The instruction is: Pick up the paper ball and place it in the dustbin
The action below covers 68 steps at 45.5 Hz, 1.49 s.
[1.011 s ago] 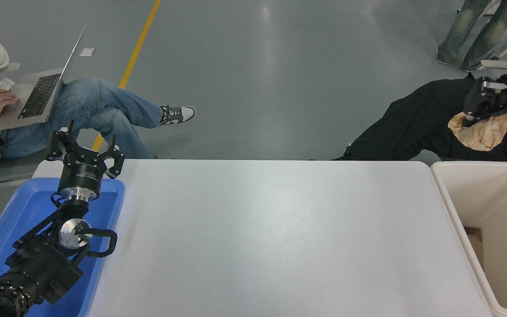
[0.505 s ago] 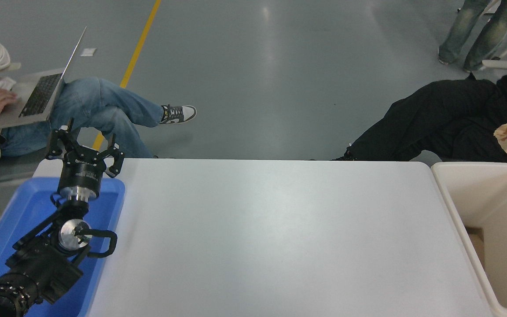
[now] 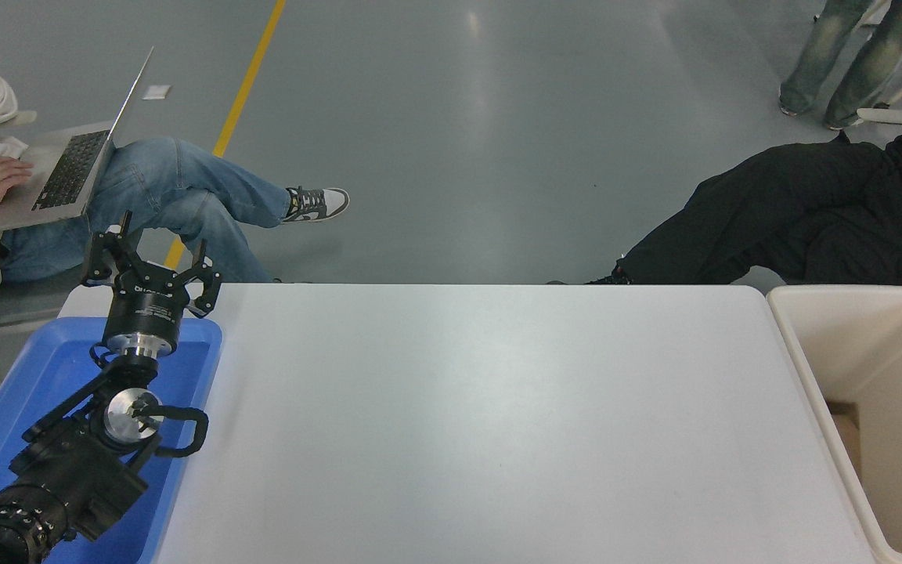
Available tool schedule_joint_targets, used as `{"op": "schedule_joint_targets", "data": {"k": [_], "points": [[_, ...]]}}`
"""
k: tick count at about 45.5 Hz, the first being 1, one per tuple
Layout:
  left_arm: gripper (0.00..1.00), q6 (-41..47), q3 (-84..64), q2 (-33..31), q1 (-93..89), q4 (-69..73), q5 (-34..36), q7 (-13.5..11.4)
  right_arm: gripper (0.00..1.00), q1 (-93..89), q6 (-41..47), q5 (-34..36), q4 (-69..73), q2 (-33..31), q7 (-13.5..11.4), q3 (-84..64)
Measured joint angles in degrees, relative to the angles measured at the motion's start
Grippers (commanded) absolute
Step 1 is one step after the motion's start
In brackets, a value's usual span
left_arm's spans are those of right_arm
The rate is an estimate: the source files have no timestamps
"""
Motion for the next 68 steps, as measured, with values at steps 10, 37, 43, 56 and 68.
{"op": "schedule_joint_targets", "data": {"k": [10, 37, 43, 56, 68], "points": [[0.99, 0.0, 0.0, -0.04, 0.01, 0.02, 0.01, 0.0, 0.0, -11.51, -3.8, 0.02, -13.68, 7.76, 0.17, 4.69], [0.99, 0.0, 0.0, -0.06, 0.02, 0.02, 0.02, 0.0, 0.73, -21.36, -8.64, 0.04, -23.57, 15.26, 0.16, 6.87], [0.99, 0.0, 0.0, -0.06, 0.02, 0.02, 0.02, 0.0, 0.79, -21.44, -9.8, -0.01, -23.82, 15.51, 0.15, 6.74], [0.99, 0.0, 0.0, -0.07, 0.02, 0.0, 0.02, 0.0, 0.79, -21.52, -11.62, -0.03, -23.83, 15.71, 0.14, 6.65], [0.99, 0.0, 0.0, -0.07, 0.02, 0.0, 0.02, 0.0, 0.79, -21.19, -12.06, -0.03, -23.57, 15.63, 0.14, 6.61]]}}
